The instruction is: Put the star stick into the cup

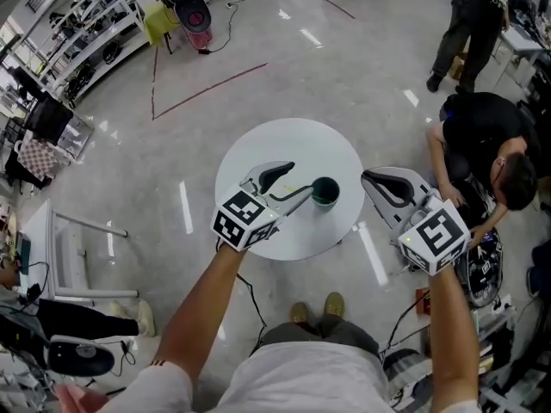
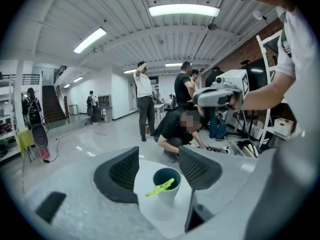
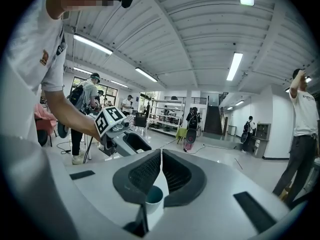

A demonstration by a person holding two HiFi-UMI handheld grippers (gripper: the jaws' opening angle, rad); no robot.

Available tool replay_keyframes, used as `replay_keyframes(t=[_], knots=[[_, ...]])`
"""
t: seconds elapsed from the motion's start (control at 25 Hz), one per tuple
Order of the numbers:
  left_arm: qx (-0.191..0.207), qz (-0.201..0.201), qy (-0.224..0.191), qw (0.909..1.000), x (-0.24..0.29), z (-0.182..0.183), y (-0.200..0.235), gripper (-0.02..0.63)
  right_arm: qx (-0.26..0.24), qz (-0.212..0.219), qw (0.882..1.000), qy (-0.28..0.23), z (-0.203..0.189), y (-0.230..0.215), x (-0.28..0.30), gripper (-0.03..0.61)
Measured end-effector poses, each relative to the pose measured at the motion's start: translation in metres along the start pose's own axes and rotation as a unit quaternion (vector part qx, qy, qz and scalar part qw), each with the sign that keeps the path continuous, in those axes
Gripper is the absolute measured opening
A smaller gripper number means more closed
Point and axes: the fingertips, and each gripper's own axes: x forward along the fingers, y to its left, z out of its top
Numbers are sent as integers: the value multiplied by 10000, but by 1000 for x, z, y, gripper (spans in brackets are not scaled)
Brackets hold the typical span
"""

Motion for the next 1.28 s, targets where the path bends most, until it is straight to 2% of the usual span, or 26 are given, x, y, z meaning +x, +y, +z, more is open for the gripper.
replay_keyframes(t=[0.16,0.36,0.68,0.88,1.28], knots=[[1,201,-608,9979,-16,34,-5,244,-29,52,9999,-103,5,3,-3,14],[-4,234,-1383,9901,-41,77,-19,242,-51,82,9995,-294,19,8,-6,14],[-302,268,-2514,9671,-79,127,-36,109,270,56,9953,-924,53,7,-20,14],[-368,277,-2906,9557,-100,141,-46,50,322,-17,9919,-1227,71,16,-29,14],[-267,118,-3239,9456,-112,162,-67,15,259,-89,9843,-1746,104,29,-47,12]])
